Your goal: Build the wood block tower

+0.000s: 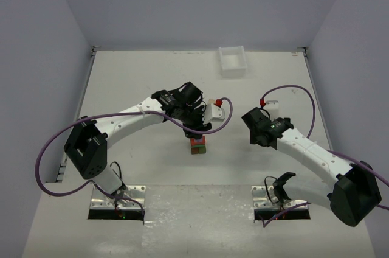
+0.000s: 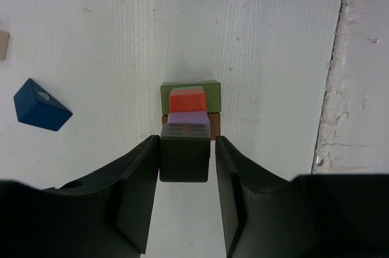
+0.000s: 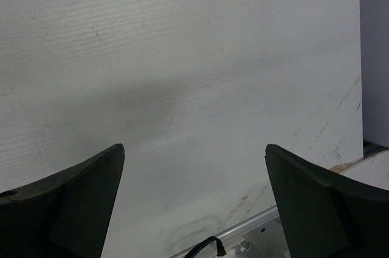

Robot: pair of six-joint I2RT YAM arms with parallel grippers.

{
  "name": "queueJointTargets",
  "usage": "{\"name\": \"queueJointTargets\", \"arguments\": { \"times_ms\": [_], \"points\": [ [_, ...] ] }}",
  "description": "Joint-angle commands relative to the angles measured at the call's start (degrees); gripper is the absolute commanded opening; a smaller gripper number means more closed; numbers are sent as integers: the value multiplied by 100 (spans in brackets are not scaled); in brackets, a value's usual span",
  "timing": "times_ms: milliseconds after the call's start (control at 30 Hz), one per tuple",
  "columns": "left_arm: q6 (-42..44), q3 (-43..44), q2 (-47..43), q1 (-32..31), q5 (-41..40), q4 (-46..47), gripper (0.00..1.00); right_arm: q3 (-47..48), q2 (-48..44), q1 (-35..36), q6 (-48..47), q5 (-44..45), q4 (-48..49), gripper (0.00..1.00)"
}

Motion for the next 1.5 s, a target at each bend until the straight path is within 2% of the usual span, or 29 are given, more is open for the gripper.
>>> {"name": "queueJointTargets", "arguments": {
  "times_ms": [0, 300, 467, 867, 1267, 1333, 1367, 1467],
  "points": [
    [22, 191, 49, -64, 214, 72, 39, 63, -44, -34, 48, 163, 18, 99],
    [-23, 190, 75, -56, 161, 100, 39, 54, -62, -26, 48, 164, 18, 99],
    [-110, 121, 58, -64, 39, 230, 34, 54, -62, -34, 48, 164, 18, 99],
    [-113, 121, 41, -64, 44, 219, 38, 54, -44, -29, 48, 146, 18, 99],
    [-111, 131, -21, -64, 47, 196, 78, 63, -9, -34, 36, 136, 20, 99],
    [-128, 170, -30, -66, 35, 194, 95, 63, -9, -34, -22, 99, 59, 99],
    [-128, 195, -32, -71, 19, 187, 99, 63, -9, -34, -55, 81, 81, 99],
    [-194, 316, -88, -64, -29, 224, 100, 77, -40, -31, -133, 43, 95, 99]
  ]
}}
